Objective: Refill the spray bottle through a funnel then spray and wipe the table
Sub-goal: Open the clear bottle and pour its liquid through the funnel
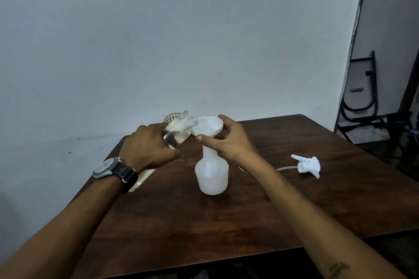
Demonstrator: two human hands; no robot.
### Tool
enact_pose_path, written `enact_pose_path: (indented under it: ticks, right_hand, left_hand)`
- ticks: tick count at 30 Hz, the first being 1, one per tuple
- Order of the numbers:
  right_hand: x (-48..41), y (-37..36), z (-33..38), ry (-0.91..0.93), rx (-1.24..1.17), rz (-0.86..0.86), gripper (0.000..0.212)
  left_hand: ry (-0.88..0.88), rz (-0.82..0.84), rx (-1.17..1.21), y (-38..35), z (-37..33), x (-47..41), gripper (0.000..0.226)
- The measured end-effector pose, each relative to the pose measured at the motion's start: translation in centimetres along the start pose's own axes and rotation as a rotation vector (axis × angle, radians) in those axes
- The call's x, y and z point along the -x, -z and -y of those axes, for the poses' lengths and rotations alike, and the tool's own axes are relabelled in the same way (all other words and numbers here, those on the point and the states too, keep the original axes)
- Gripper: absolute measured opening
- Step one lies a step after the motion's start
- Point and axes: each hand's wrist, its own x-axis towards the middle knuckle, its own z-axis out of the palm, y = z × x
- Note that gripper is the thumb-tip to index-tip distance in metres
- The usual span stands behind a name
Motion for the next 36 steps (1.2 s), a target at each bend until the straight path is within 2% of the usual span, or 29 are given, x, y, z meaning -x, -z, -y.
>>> enact_pose_path:
  ticks: [4,8,14,27,36]
  right_hand:
    - [0.1,0.1,0.3,-0.001,-0.017,0.007,0.041]
    - [0.1,-0.1,0.3,0.002,-0.03,-0.001,0.055]
    - [0.3,0.2,0.7,0.001,-0.059,0.014,0.034]
    - [0.6,0.1,0.9,0.013,-0.061,0.021,0.032]
    - [0.5,0.0,0.7,0.015,-0.05,0.004,0.041]
  left_hand:
    - [0.015,0.009,-0.02,0.5,-0.3,-0.1,0.028]
    - [0.021,0.023,-0.03,0.9,-0.5,-0.1,0.025]
    - [0.025,0.042,-0.02,1.3,-0.7,-0.2,0.024]
    - [0.023,0.062,-0.05,1.6,-0.5,-0.5,0.022]
    - [0.011,0.059,-0.065,1.7,-0.6,-0.6,0.025]
